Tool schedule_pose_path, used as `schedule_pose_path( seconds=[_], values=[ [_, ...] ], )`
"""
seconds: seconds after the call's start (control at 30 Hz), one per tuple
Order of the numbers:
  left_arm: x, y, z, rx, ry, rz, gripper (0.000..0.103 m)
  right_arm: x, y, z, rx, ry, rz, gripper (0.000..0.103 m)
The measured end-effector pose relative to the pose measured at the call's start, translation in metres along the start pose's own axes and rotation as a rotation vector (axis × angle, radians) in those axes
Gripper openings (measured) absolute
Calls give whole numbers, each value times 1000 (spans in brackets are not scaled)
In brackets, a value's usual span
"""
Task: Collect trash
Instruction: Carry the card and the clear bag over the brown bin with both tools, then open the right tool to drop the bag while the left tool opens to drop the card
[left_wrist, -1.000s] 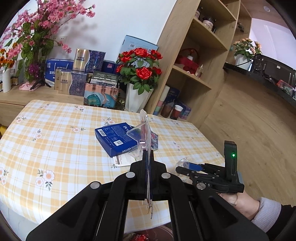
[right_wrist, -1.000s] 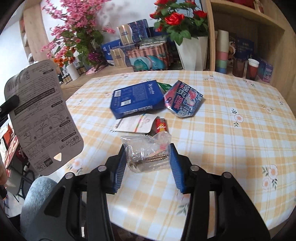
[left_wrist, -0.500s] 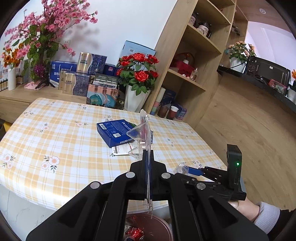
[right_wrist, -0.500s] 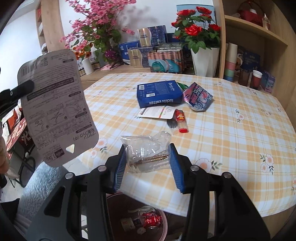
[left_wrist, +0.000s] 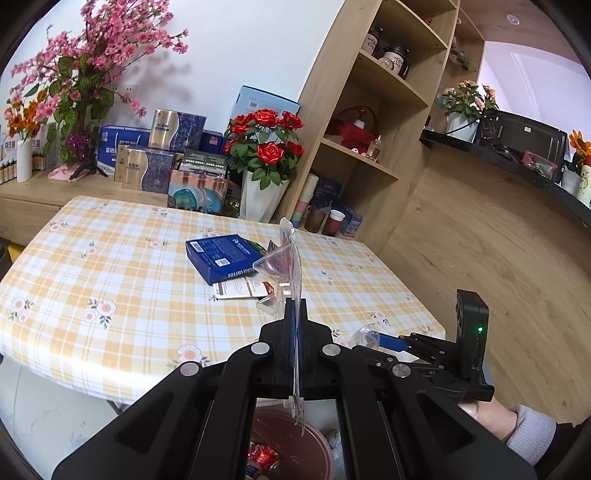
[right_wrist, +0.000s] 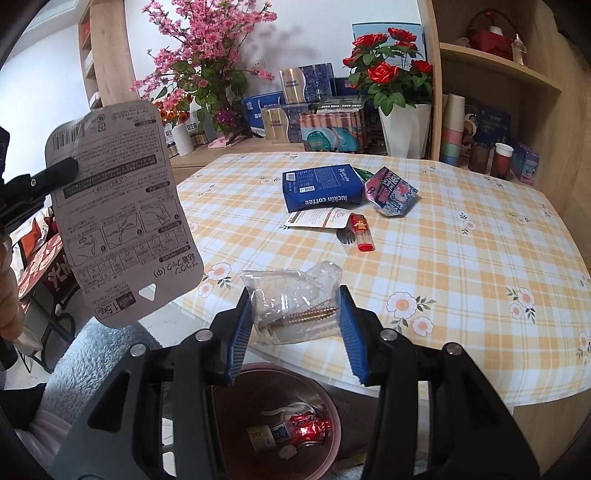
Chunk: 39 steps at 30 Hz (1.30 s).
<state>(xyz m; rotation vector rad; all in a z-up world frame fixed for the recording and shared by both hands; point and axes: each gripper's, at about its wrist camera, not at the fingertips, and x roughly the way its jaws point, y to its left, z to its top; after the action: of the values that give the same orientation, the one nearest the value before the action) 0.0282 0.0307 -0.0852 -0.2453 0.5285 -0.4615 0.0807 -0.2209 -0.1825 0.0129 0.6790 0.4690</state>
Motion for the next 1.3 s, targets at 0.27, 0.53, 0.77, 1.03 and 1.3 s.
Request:
schedule_pose_path(
  seconds=[0.27, 0.53, 0.77, 1.03, 1.3],
  values=[
    [-13, 3, -11, -35, 5, 24, 1, -11, 11, -8, -30, -16, 22, 47],
    [-15, 6, -15, -46, 11, 27, 1, -2, 26, -16, -59, 26, 62, 47],
    [-13, 10, -19, -57, 22, 30, 1, 7, 33, -25, -50, 58, 98, 50],
    [-9, 10, -24, -59, 37, 27, 1, 6, 38, -27, -59, 43, 108, 70],
    [-4, 5, -30, -46, 58, 13, 1, -9, 24, -19, -13, -66, 12, 97]
  ],
)
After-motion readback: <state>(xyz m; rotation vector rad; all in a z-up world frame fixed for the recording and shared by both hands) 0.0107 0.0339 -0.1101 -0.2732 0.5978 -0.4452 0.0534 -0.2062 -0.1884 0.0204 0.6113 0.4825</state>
